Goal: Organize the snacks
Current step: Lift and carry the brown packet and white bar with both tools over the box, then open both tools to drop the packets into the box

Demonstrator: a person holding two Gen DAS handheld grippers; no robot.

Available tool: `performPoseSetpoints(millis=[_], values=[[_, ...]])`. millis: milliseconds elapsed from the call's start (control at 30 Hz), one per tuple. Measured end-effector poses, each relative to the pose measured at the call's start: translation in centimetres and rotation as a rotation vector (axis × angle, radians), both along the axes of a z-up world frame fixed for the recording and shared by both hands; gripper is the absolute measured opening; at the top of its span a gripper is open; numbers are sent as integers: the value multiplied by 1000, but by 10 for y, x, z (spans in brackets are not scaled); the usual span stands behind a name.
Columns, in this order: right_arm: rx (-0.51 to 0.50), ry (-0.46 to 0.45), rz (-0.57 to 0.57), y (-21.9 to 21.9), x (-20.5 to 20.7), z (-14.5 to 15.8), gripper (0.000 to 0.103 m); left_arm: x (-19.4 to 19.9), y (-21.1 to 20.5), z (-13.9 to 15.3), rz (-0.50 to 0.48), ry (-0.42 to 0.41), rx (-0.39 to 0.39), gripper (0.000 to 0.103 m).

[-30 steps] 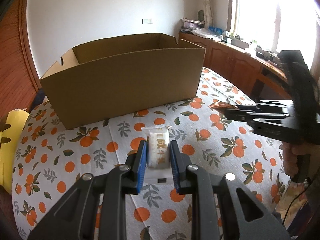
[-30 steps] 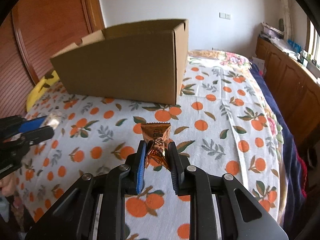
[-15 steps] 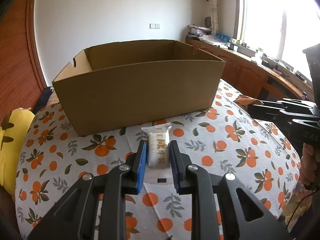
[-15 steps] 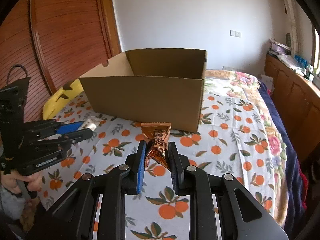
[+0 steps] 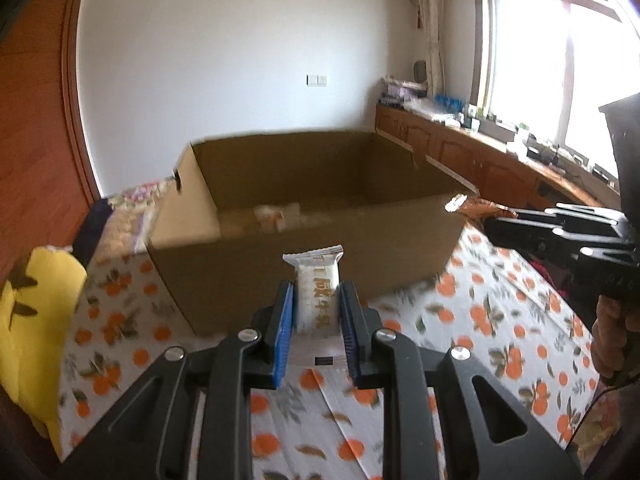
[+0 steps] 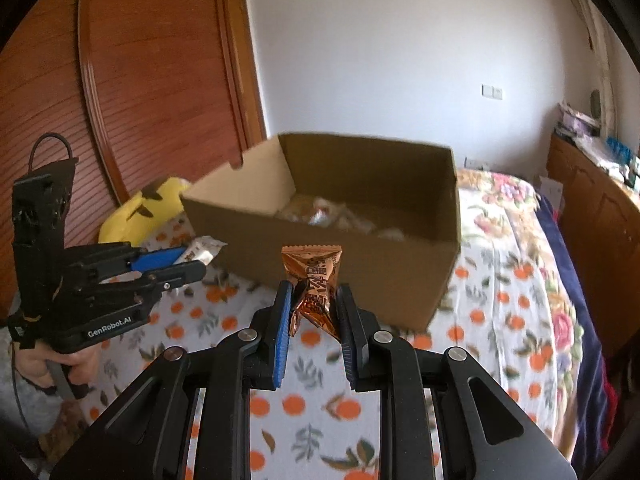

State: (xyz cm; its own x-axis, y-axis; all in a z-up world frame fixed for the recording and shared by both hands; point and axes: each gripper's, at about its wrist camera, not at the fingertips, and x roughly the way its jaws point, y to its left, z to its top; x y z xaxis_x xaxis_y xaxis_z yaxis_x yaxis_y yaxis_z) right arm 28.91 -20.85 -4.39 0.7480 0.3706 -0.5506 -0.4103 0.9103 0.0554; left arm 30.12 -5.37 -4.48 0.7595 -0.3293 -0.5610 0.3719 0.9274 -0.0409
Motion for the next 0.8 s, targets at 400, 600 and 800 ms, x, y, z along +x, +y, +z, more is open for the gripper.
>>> performPoseSetpoints(millis=[400,600,800], values=[[-44,-42,9,15,58,17,20,71,11,21,2,-26,-66,21],[-66,-22,3,15,86,4,20,100,16,12,28,-10,-61,21],[-83,-7,-6,18,103,-6,20,115,15,4,45,-1,-36,21]])
